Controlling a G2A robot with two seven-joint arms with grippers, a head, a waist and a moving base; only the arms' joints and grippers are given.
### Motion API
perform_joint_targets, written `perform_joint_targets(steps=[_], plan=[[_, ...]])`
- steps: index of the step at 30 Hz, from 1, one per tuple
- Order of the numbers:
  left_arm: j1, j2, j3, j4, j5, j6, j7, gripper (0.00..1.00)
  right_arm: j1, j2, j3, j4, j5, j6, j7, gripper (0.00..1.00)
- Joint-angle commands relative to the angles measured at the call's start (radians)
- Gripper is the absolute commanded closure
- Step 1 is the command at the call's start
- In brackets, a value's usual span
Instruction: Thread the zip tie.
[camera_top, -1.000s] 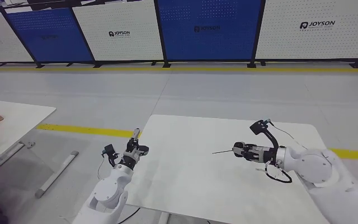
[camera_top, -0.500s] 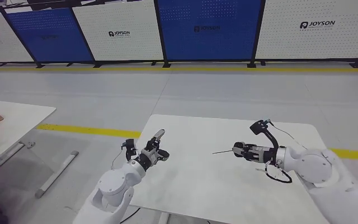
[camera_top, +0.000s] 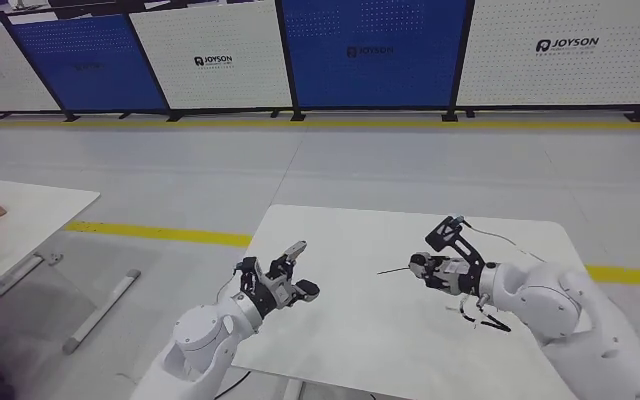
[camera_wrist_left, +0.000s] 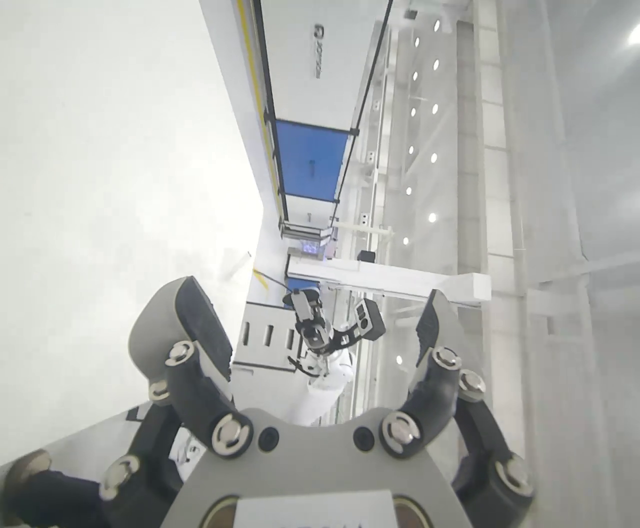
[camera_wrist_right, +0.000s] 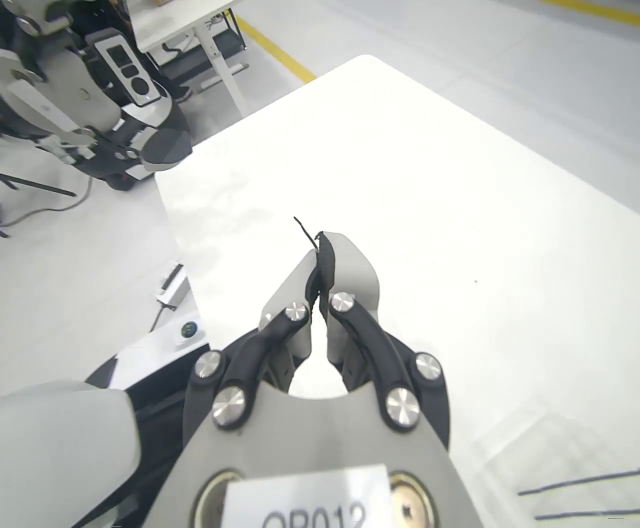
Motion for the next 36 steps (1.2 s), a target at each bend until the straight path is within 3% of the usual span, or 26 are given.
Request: perform_joint_targets(steps=[1, 4, 6, 7, 8, 20, 23, 27, 30, 32, 34, 36], plan=[[0.001, 0.018, 0.028, -0.002, -0.030, 0.000, -0.011, 0.00, 0.003, 0.007, -0.023, -0.027, -0.052, 0.000, -0.020, 1.00], [-0.012, 0.052, 0.081, 0.019, -0.079, 0.000, -0.001, 0.00, 0.011, 0.023, -0.062, -0.063, -0.130, 0.000, -0.053, 1.00], [-0.038, 0.076, 0.126, 0.049, -0.144, 0.000, 0.018, 0.00, 0.013, 0.035, -0.084, -0.077, -0.157, 0.000, -0.066, 1.00], [-0.060, 0.089, 0.144, 0.063, -0.172, 0.000, 0.048, 0.00, 0.015, 0.042, -0.093, -0.076, -0.156, 0.000, -0.067, 1.00], [-0.097, 0.103, 0.155, 0.069, -0.183, 0.000, 0.133, 0.00, 0.015, 0.042, -0.093, -0.076, -0.156, 0.000, -0.067, 1.00], [-0.101, 0.102, 0.156, 0.078, -0.204, 0.000, 0.143, 0.00, 0.012, 0.041, -0.092, -0.080, -0.161, 0.000, -0.075, 1.00], [-0.115, 0.105, 0.178, 0.100, -0.246, 0.000, 0.131, 0.00, 0.010, 0.045, -0.096, -0.127, -0.255, 0.000, -0.092, 1.00], [-0.136, 0.139, 0.221, 0.128, -0.264, 0.000, 0.104, 0.00, 0.003, 0.062, -0.115, -0.199, -0.354, 0.000, -0.104, 1.00], [-0.159, 0.174, 0.271, 0.142, -0.341, 0.000, 0.085, 0.00, 0.009, 0.083, -0.142, -0.249, -0.404, 0.000, -0.096, 1.00], [-0.194, 0.204, 0.316, 0.157, -0.393, 0.000, 0.088, 0.00, 0.021, 0.098, -0.165, -0.261, -0.409, 0.000, -0.094, 1.00], [-0.240, 0.228, 0.354, 0.168, -0.445, 0.000, 0.133, 0.00, 0.038, 0.110, -0.185, -0.251, -0.389, 0.000, -0.096, 1.00], [-0.256, 0.235, 0.367, 0.170, -0.461, 0.000, 0.153, 0.00, 0.046, 0.115, -0.194, -0.245, -0.360, 0.000, -0.112, 1.00]])
